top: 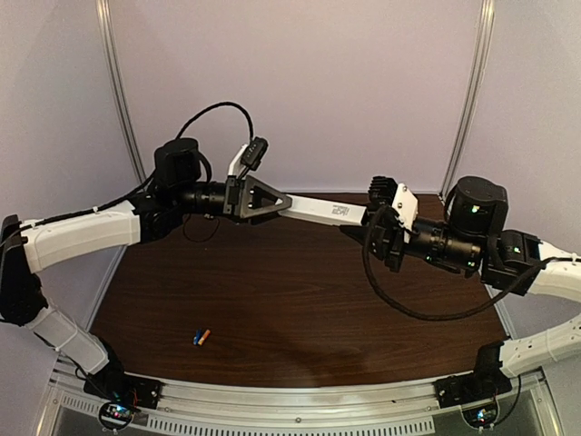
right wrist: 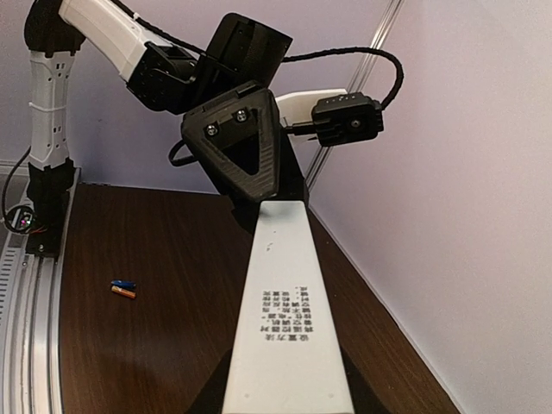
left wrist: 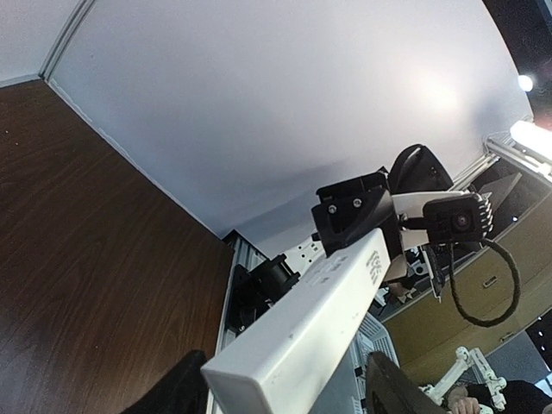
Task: Load the batteries into the remote control
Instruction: Remove the battery cover from the remote control.
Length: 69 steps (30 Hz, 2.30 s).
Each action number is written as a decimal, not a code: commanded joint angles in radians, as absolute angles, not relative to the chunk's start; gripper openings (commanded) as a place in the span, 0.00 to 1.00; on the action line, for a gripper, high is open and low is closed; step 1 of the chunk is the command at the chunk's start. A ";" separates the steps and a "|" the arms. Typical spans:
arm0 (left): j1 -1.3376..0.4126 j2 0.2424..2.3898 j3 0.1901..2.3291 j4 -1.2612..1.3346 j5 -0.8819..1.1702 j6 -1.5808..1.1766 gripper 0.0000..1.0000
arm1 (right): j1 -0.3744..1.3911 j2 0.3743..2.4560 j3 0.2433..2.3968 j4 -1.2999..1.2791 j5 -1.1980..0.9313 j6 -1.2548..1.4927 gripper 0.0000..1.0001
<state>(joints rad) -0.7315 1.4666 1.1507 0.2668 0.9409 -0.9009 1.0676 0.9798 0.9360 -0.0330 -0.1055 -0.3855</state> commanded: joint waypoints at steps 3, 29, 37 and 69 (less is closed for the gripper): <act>-0.753 1.494 1.188 0.284 0.959 -0.883 0.54 | 1.075 1.000 0.950 -0.003 -0.110 -0.372 0.00; -0.706 1.498 1.039 0.720 1.061 -1.184 0.43 | 1.075 0.898 0.900 -0.011 -0.078 -0.389 0.00; -0.698 1.484 1.023 0.740 1.032 -1.185 0.46 | 1.075 0.902 0.901 -0.013 -0.087 -0.394 0.00; -0.734 1.548 1.111 0.711 1.102 -1.190 0.42 | 1.077 0.991 0.911 0.034 -0.129 -0.441 0.00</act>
<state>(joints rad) -0.7246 1.5375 1.0904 0.6407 1.0637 -1.1736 1.0760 0.9920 0.9077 0.0093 -0.1345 -0.4240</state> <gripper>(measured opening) 0.433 0.305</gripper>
